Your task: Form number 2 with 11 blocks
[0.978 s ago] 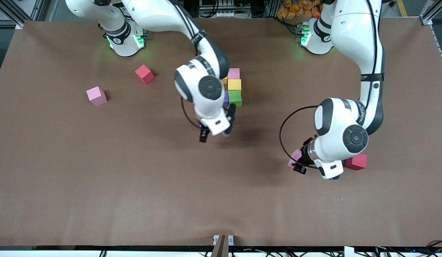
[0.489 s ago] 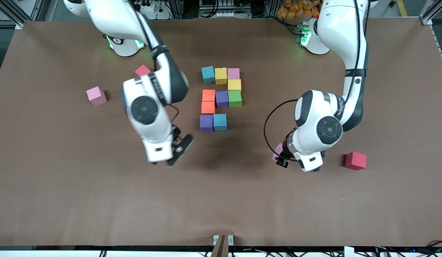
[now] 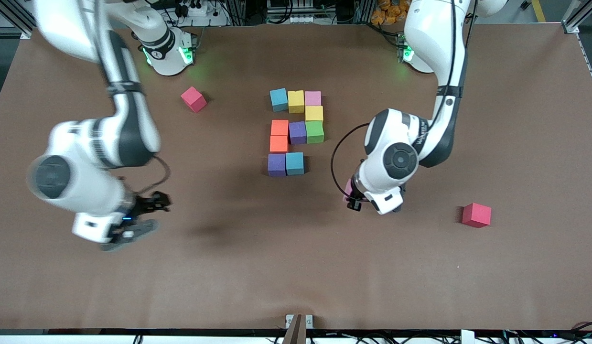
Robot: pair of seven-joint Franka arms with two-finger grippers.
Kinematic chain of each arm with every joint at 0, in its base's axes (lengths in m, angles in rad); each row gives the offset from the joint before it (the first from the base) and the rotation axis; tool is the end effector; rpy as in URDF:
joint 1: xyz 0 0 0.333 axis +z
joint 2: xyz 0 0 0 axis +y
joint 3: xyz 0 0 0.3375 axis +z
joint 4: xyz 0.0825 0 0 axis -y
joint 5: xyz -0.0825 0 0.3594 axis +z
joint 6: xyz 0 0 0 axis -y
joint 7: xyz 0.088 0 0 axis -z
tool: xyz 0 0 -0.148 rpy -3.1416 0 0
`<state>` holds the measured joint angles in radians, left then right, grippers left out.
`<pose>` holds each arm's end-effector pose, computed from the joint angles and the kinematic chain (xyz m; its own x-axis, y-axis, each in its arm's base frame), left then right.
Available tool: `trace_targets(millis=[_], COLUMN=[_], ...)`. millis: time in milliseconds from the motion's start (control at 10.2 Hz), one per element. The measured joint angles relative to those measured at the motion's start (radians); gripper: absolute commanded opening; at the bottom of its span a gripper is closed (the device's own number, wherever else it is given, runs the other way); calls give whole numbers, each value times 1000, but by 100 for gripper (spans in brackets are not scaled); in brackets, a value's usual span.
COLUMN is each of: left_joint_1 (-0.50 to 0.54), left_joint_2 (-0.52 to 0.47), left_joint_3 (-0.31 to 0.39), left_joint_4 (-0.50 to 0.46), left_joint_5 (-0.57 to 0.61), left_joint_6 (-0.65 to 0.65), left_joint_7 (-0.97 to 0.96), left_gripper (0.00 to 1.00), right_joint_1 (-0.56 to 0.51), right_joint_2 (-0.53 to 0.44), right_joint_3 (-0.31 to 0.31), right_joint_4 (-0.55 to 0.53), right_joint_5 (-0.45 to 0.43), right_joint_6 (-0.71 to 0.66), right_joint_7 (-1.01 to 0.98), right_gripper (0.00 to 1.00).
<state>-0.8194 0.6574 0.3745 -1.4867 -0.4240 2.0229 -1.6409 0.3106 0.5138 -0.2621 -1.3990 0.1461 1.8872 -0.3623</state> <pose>0.5881 -0.3695 0.2896 0.2281 0.9643 -0.1347 0.9667 -0.2408 -0.0863 0.6833 0.0811 0.4020 0.9224 0.3863 -0.0038 0.3862 -0.9223 -0.0129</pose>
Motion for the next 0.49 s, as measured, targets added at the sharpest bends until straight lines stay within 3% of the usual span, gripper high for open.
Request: trace_targets(millis=[196,489], left_joint_1=[-47,-80], left_joint_2=[0,0], left_joint_3=[-1,-2], left_joint_4=[-33,-62], left_joint_5=[0,0], left_joint_6=[5,23], left_joint_7=[-112,-248], left_gripper=[0,0], right_joint_1=[-165,-197], right_joint_2=[-119,-331], right_joint_3=[114,155], right_joint_4=[-103,-264], right_joint_5=[-89,-126], right_joint_6=[-3,-22], right_joint_7=[32,101], right_gripper=[100,100])
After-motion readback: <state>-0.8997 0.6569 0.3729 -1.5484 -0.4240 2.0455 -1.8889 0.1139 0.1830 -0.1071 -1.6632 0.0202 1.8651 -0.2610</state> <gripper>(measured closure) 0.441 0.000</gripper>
